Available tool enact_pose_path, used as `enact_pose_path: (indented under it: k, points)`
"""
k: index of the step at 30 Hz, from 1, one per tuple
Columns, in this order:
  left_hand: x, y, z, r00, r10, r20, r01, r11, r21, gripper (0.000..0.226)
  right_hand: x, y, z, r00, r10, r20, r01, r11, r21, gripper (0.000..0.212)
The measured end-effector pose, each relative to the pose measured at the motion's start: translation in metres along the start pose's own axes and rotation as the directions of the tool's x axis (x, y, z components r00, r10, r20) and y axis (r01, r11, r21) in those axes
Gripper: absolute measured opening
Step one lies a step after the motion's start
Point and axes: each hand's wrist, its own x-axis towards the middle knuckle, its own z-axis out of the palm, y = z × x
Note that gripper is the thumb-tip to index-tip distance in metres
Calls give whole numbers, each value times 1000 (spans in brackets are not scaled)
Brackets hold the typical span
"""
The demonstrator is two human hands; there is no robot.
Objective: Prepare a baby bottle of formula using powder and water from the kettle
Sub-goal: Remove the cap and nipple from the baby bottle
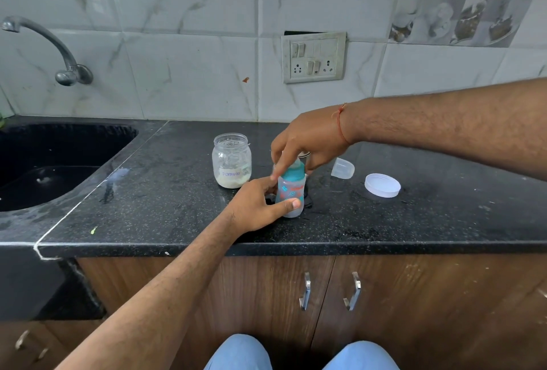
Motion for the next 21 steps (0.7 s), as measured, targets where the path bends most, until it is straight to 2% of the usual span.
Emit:
enact_pose_path:
  k: [3,5,6,7,9,11,12,14,16,19,21]
  points:
    - [0,1,1,1000,12,-9,-12,1000,4,66,5,-6,3,968,236,82,-245,963,113,90]
    - [-1,0,2,1000,13,-21,-13,1000,-6,61,11,-10,6,909,398,122,-405,914,33,92]
    - [-2,0,2,1000,12,-29,-12,1000,-7,61,14,-10,7,892,433,134,-436,900,-2,94]
    - [-1,0,2,999,10,-31,-10,1000,-4,62,16,-9,9,890,438,131,-440,898,-12,91]
    - [-1,0,2,1000,7,-30,-7,1000,0,62,17,-9,4,917,383,111,-386,922,10,69]
    - [0,0,2,1000,4,-31,-4,1000,-3,60,11,-8,-4,945,301,129,-317,940,129,50]
    - [0,0,2,1000,5,-30,-5,1000,1,59,8,-8,-7,956,261,137,-284,939,194,53]
    - [1,0,2,1000,13,-27,-13,1000,12,54,9,-10,-6,962,227,153,-258,937,236,75]
    - [1,0,2,999,21,-33,-21,1000,17,54,14,-9,2,936,309,168,-342,911,231,93]
    - [-1,0,3,999,25,-48,-24,999,23,53,17,-7,7,888,413,200,-446,879,167,89]
    - [-1,0,3,999,27,-44,-26,999,24,49,12,-8,2,918,350,187,-385,900,205,70]
